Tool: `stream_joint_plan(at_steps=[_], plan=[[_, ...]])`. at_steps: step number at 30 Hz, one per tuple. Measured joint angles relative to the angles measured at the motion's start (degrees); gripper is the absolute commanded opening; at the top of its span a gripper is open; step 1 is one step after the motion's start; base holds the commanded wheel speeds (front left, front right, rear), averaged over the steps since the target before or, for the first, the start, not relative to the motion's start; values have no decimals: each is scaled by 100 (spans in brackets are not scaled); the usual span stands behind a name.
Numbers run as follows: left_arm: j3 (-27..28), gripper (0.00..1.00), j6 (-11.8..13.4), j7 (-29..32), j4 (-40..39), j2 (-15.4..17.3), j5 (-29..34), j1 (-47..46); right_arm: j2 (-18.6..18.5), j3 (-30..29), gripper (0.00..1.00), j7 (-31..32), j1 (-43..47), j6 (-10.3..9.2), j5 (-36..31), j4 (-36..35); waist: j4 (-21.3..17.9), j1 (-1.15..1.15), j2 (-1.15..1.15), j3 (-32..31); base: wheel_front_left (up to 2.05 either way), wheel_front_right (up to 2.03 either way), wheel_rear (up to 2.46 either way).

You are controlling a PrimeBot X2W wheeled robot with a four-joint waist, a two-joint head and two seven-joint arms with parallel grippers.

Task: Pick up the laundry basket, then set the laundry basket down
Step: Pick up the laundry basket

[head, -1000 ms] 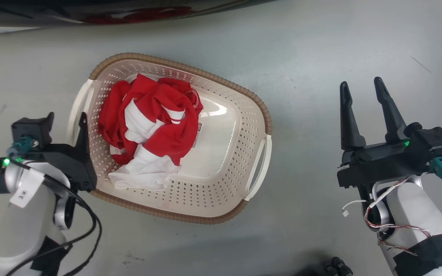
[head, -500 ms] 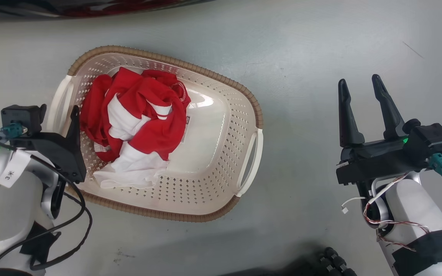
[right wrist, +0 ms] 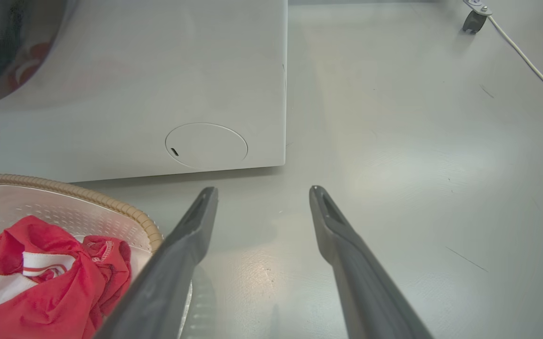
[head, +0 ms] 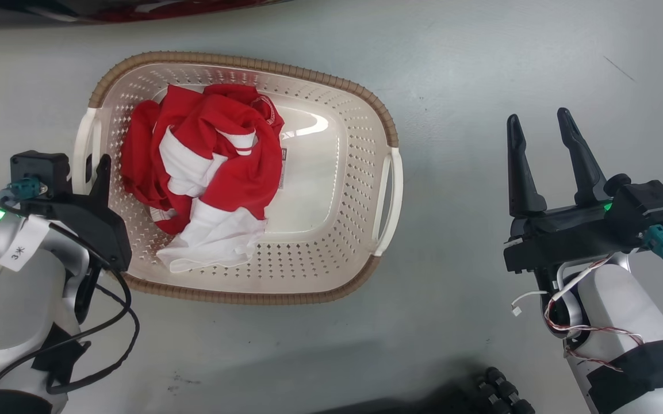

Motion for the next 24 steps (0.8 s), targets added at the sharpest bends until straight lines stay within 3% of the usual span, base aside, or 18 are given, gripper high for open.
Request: stream_joint_plan(at_steps=[3, 9, 24], plan=[[-19, 0, -4, -56, 65, -13, 8, -11, 7, -24, 100, 0, -23, 24, 0, 8, 4, 0, 0, 11, 0, 0, 0], [-2, 0, -93, -158, 241, -57, -2, -75, 26, -53, 100, 0, -27, 25, -9, 37, 24, 0, 0, 16, 0, 0, 0], [347, 0, -44, -410, 902, -623, -581, 217, 71, -214, 100, -1, -40, 79, -9, 158, 209, 0, 0, -185, 0, 0, 0]])
